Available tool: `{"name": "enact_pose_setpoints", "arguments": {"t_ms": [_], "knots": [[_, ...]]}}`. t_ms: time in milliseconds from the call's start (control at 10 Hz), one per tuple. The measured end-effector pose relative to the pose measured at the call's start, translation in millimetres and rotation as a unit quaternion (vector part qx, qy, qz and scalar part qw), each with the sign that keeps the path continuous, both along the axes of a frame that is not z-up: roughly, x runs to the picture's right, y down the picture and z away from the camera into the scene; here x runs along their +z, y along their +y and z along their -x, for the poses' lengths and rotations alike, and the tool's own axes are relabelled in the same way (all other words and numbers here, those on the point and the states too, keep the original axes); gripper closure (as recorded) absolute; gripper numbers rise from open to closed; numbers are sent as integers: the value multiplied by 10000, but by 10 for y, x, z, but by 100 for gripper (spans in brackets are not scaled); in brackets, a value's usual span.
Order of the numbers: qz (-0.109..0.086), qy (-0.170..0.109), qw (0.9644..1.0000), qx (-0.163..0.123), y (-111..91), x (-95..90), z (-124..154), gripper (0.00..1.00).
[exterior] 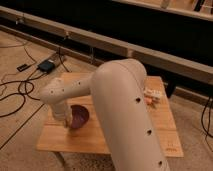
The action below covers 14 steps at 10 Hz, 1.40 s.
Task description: Drag the ceramic bowl in a circle
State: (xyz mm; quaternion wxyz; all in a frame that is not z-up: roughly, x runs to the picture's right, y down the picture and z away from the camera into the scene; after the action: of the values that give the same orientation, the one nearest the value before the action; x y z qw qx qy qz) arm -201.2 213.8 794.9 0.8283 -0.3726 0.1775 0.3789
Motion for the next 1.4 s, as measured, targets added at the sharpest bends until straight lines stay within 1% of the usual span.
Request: {"name": "enact_pose_setpoints", "arguments": {"t_ms": [100,200,400,500,700,900,1000,1100,1200,1300,1400], "knots": [[29,116,9999,87,15,-16,-107,100],[21,335,9991,261,-9,-18,-314,100],[-69,636,9968,487,-132,51,-619,100],[-136,808,9947,616,-236,130,-800,100],[-271,1074,9910,748,-439,345,-1086,100],[-395,1265,9881,777,-630,653,-1271,100],[-448,1333,9874,728,-721,816,-1262,100],[-493,1340,9874,687,-771,888,-1229,100],[-572,1318,9880,570,-875,1029,-1082,100],[-636,1277,9886,488,-932,1088,-989,100],[-676,1170,9901,384,-987,1139,-778,100]]}}
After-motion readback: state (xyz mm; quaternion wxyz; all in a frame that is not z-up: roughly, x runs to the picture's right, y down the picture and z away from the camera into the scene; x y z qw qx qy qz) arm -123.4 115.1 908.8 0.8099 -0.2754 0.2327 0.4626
